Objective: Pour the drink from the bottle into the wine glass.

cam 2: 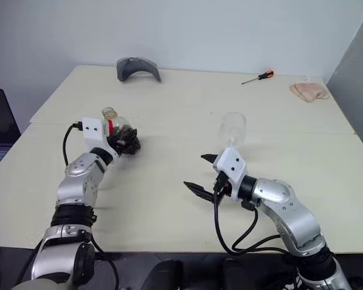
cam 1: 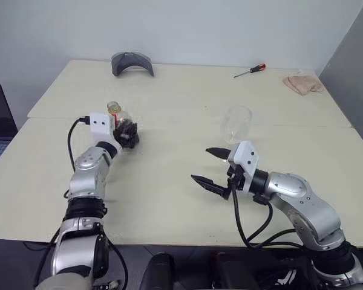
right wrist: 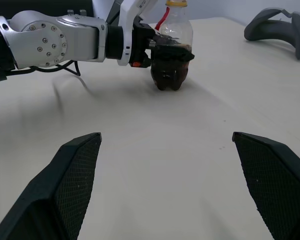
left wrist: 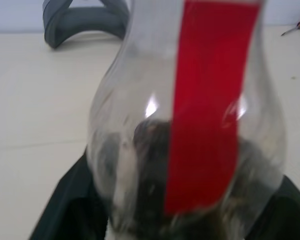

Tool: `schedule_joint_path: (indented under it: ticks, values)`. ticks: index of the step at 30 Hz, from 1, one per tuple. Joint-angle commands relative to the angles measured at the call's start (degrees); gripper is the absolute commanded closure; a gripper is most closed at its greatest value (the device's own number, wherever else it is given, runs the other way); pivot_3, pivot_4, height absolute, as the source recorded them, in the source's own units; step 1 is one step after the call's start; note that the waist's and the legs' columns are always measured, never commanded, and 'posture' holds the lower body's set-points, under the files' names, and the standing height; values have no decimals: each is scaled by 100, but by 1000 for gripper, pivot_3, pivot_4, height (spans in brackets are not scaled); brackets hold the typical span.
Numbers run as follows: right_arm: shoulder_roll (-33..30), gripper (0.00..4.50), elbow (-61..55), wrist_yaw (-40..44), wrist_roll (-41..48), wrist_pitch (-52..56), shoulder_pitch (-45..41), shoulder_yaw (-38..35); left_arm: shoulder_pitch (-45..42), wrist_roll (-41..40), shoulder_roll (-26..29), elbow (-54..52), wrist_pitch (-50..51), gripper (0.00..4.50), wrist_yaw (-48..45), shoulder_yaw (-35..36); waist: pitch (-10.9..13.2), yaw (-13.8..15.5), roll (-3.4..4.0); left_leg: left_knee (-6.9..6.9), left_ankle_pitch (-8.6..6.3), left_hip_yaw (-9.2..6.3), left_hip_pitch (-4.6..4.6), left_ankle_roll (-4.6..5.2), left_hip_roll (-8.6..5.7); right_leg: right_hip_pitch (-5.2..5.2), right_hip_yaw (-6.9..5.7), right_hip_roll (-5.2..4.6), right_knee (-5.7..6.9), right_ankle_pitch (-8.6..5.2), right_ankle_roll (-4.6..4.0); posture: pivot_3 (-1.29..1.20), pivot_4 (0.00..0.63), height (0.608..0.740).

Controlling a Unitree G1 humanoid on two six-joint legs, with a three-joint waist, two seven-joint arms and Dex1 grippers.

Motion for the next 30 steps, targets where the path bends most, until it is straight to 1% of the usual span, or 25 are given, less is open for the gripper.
schedule_joint_path:
  ticks: [1, 3, 5, 8, 11, 12, 18, 20, 24, 25, 30]
  values:
    - [24, 0, -239, -119, 64, 25, -33, -135, 55, -92, -47, -540, -87, 2544, -121, -25, 0, -2, 0, 0, 0, 0, -1, -1, 0, -1, 0, 0, 0, 0, 0, 0, 150, 740]
    - [21, 0, -292, -153, 81, 44, -9, -150, 139, -134, -70, -787, -2, 3115, -124, -21, 0, -4, 0, 2, 1, -1, -3, -1, 1, -2, -1, 0, 1, 0, -1, 0, 150, 740]
    - [125, 0, -409, -362, 185, 89, 93, -380, 209, -141, -160, -1404, 186, 3410, -230, -239, 1, -2, -1, 4, 1, -3, -4, -2, 3, -4, -2, 0, 3, 0, -1, 0, 150, 740]
    - [202, 0, -563, -546, 296, 145, 259, -646, 86, -39, -193, -1854, 356, 3506, -334, -537, 1, 22, -1, 21, 1, -11, -16, -2, 2, -4, -6, 0, 4, 0, -1, 0, 150, 740]
    - [113, 0, -723, -640, 319, 70, 613, -945, -462, 405, -163, -1812, 175, 3522, -558, -1112, 1, 74, -3, 39, 1, -13, -23, -2, -2, -1, -10, -3, 4, 0, 0, 0, 150, 740]
    - [113, 0, -740, -680, 301, 43, 672, -989, -573, 494, -159, -1759, 118, 3527, -597, -1206, 1, 71, -3, 45, 0, -13, -26, -1, -4, 0, -11, -2, 3, 0, 1, 0, 150, 740]
    - [136, 0, -912, -887, 226, -214, 1126, -1135, -1749, 1491, -246, -496, -1241, 3554, -777, -2046, 2, 23, -2, 45, -2, -8, -25, 2, -3, -2, -3, 7, 3, 0, 2, 0, 150, 740]
    - [119, 0, -963, -905, 256, -236, 1206, -1152, -1936, 1661, -266, -161, -1607, 3573, -774, -2158, 2, -9, -1, 44, -2, -7, -24, 3, -2, -4, 2, 10, 4, 0, 2, 0, 150, 740]
    - [254, 0, -1036, -1324, 89, -335, 1355, -1381, -2442, 2146, -317, 803, -2499, 3579, -720, -2482, 3, -29, 0, 43, -2, -10, -22, 4, 1, -5, 1, 14, 6, -5, 12, 0, 150, 740]
    - [312, 0, -1031, -1463, 20, -400, 1351, -1433, -2532, 2282, -310, 989, -2727, 3583, -700, -2569, 3, -26, 0, 43, -2, -10, -22, 3, 1, -5, 0, 14, 6, -15, 28, 0, 150, 740]
    - [497, 0, -925, -1891, -293, -603, 1187, -1497, -2855, 2698, -361, 1673, -3463, 3584, -518, -2759, 4, -11, 1, 44, -2, -3, -25, 3, -3, -6, 2, 12, 3, -16, 31, 0, 150, 740]
